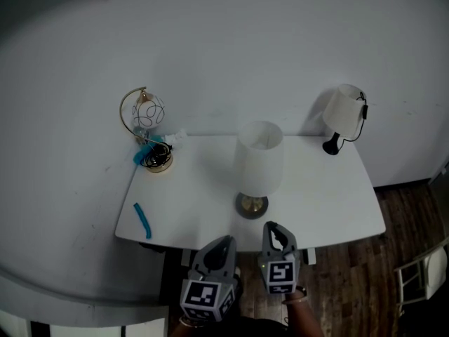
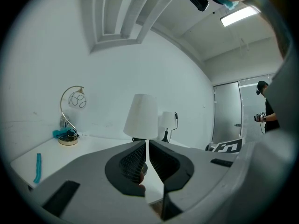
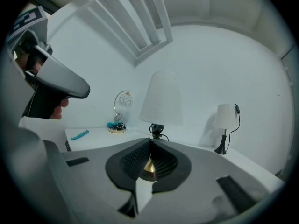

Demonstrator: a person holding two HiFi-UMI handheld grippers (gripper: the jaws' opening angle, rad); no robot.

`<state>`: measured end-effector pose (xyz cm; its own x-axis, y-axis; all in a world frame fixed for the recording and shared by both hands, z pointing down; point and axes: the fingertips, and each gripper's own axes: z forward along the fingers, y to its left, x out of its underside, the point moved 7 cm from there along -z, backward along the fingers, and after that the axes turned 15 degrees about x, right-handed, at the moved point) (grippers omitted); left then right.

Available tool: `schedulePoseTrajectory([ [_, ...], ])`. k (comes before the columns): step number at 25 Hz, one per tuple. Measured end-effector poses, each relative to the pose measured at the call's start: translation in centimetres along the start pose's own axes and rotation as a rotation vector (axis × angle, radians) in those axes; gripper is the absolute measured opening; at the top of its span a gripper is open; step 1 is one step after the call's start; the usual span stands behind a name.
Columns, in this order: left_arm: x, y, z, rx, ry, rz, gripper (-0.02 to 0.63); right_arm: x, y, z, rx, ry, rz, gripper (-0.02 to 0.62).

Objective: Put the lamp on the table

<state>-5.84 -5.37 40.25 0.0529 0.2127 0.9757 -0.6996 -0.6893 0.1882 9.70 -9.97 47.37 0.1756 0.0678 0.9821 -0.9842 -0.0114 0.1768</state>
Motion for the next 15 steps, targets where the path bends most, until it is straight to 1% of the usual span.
schedulePoseTrajectory([
  [8, 1.0, -2.2, -3.0, -0.006, 0.000, 0.019, 0.017, -1.1, -0.3, -3.5, 0.010, -0.029, 0.030, 0.003],
  [13, 1.4, -3.7, -4.0, 0.002, 0.002, 0.042, 0.017, -2.3, -1.2, -6.2, 0.016, -0.038, 0.024, 0.002],
  [15, 1.6, -4.5, -4.3, 0.008, 0.002, 0.039, 0.017, -2.7, -1.6, -7.4, 0.021, -0.058, 0.025, 0.002],
])
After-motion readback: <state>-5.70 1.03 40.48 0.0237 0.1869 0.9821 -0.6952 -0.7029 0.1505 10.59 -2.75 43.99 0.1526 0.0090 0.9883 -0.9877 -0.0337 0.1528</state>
